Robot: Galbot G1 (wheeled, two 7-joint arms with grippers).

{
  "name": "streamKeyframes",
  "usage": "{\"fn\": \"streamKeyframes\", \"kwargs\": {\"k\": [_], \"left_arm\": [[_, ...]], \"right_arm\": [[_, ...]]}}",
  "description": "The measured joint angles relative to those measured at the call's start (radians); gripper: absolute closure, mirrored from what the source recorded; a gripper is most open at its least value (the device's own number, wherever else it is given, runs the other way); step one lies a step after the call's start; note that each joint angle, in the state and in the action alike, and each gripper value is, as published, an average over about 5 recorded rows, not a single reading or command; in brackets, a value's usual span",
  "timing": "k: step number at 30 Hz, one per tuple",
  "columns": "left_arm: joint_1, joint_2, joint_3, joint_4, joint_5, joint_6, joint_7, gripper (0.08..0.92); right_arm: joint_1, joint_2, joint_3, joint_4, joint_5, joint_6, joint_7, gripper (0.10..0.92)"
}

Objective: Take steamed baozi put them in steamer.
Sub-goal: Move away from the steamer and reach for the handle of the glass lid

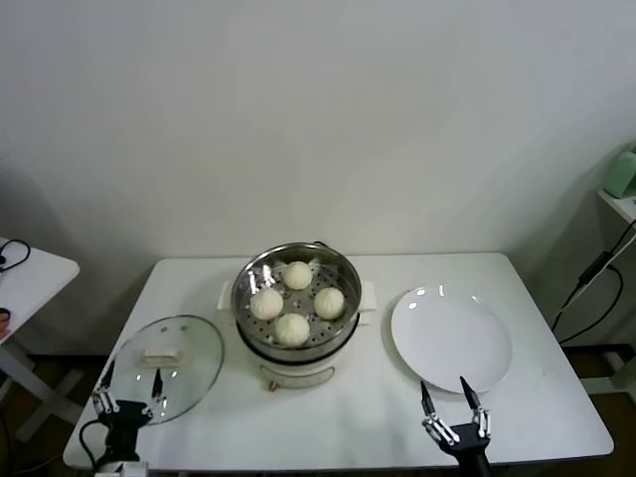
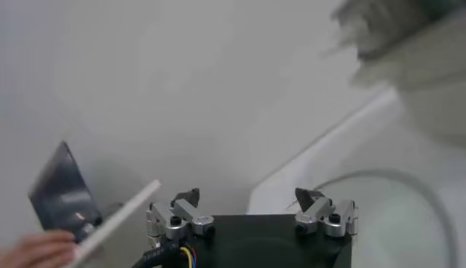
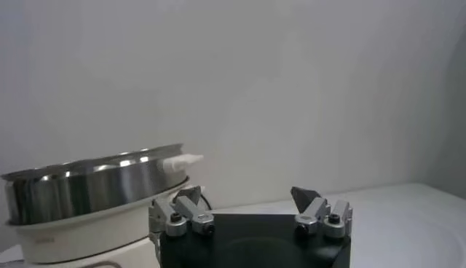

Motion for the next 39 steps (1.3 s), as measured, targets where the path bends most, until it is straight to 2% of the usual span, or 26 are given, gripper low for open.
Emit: {"fn": "streamKeyframes", "kwargs": {"k": [9,17,26,39], "left_arm": [[-0.067,0.052,-0.005,0.156,0.334,-0.038,-0.125,0.177],[-0.124,0.091,-0.005,0.265,0.503,-0.068,-0.184,0.177],[-0.168,0.112,-0.003,0.311,0.591,-0.082,-0.198,0.177],[-0.231,0.126,0.006,0.340,0.642,-0.064,-0.160,0.177]], "right_arm": [[-0.009,0.026,-0.024,-0.012,-0.004,0.030,0.007,0.203],[-0.010,0.045,-0.035,-0.023,-0.004,0.045,0.011,0.203],[-0.007,0.050,-0.040,-0.036,-0.004,0.054,0.013,0.203],[-0.021,0.060,-0.050,-0.038,-0.008,0.068,0.013,0.203]]}}
